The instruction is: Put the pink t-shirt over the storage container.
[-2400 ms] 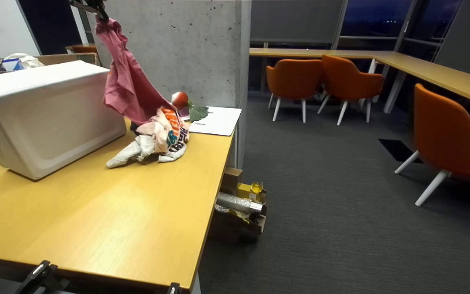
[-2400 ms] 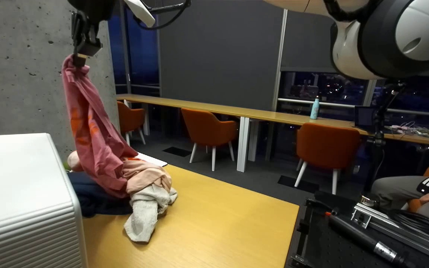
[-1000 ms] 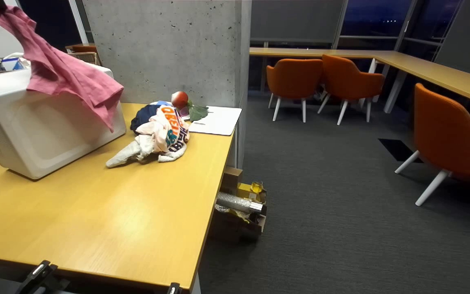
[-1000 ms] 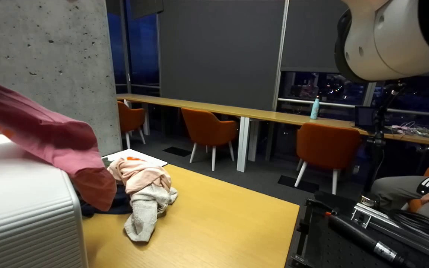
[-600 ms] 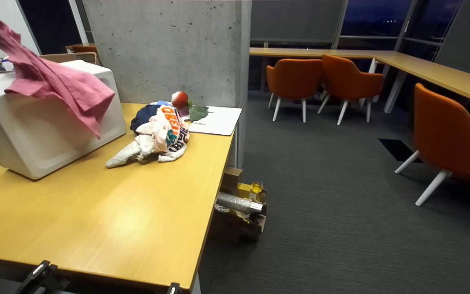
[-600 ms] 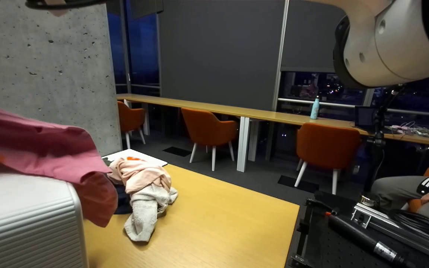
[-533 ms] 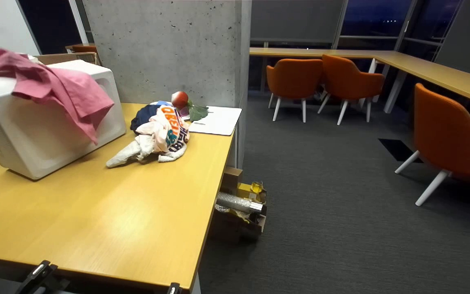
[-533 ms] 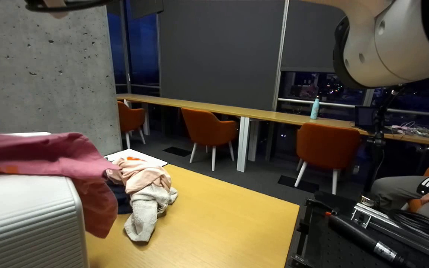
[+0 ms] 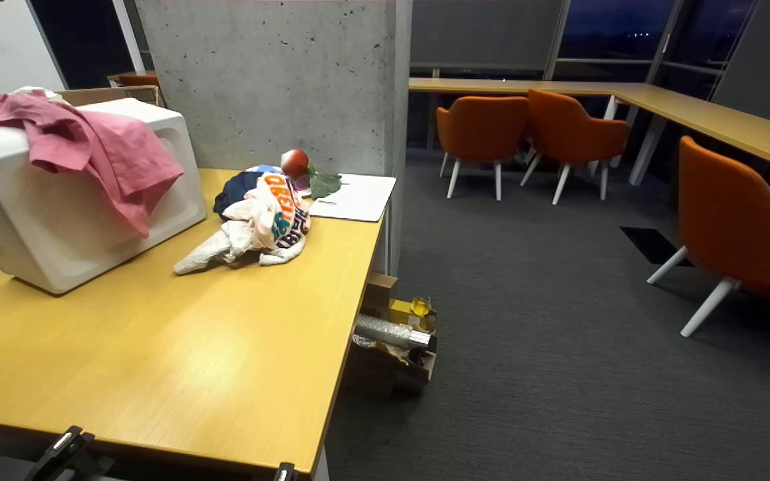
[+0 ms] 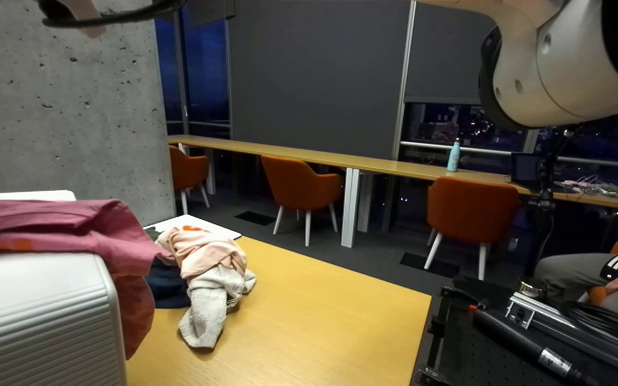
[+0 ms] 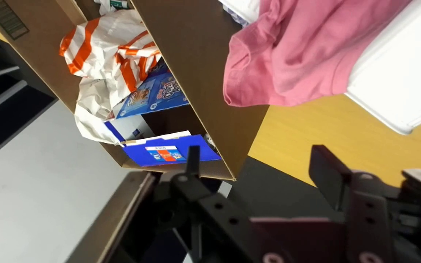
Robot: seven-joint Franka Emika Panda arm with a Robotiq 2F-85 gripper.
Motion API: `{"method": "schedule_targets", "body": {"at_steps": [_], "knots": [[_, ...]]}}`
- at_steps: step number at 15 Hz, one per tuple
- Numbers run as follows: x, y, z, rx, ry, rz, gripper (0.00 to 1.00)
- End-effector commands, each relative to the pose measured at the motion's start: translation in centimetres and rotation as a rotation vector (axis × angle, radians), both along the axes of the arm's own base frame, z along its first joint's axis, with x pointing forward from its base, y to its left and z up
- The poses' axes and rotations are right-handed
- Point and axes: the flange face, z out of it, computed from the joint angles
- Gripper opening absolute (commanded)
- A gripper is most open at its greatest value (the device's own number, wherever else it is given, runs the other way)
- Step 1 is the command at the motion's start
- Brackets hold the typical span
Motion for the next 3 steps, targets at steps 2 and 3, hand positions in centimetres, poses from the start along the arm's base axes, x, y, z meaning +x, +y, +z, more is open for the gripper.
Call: {"method": "schedule_targets", "body": {"at_steps": [2, 3], "knots": [[0.8, -1.7, 1.1, -0.076, -0.053, -0.100, 1.00], [1.0, -2.3, 1.2, -0.106, -0.057, -0.127, 1.00]]}}
